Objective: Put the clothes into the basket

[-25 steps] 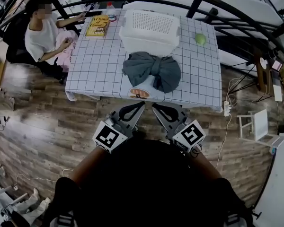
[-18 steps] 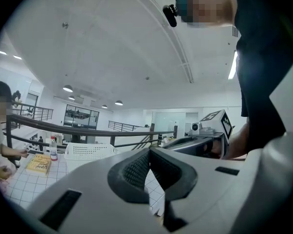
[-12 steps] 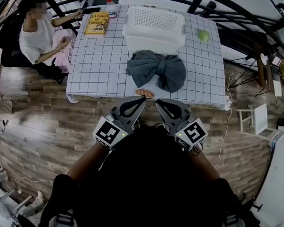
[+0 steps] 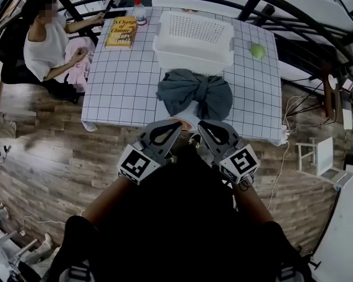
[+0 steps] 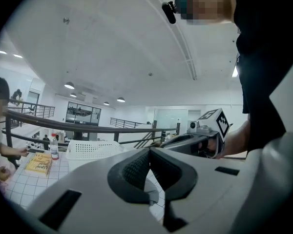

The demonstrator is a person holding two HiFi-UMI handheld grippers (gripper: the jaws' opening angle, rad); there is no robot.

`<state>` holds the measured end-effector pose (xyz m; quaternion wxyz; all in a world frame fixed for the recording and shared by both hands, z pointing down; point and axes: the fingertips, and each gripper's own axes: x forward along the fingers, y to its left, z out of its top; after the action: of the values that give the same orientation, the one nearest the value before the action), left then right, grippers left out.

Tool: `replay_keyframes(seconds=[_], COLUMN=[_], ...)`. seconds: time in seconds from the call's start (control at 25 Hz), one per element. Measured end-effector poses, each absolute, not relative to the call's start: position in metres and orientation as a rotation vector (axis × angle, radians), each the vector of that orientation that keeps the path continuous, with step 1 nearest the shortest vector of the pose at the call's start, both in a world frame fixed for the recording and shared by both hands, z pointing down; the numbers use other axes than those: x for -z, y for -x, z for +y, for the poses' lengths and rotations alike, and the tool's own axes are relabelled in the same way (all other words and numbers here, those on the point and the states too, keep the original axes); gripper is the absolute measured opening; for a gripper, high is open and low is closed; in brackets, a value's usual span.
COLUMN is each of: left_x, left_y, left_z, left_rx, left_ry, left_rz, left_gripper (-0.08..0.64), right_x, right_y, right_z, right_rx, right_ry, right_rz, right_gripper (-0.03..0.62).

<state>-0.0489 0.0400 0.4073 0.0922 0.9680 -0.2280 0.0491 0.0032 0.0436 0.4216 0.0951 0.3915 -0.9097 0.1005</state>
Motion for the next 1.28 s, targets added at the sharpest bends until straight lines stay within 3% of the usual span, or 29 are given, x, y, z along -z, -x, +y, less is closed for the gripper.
replay_keyframes(seconds=[0.84, 1.28], left_x=[-0.479, -0.518], left_y=[-0.042, -0.058], left_z=[-0.077, -0.115], left_rx=[-0.299, -0.327], left_ry=[-2.87, -2.804], left_rz=[-0.882, -1.064], left_gripper=[0.003, 0.003], right_x=[-0.555, -0.628], right_y=[-0.088, -0.092], right_z=[-0.064, -0.099], right_rx=[-0.439, -0.336], right_ry=[-0.671, -0.378], right_rz=[-2.4, -2.127], right_gripper=[0.025, 0.184])
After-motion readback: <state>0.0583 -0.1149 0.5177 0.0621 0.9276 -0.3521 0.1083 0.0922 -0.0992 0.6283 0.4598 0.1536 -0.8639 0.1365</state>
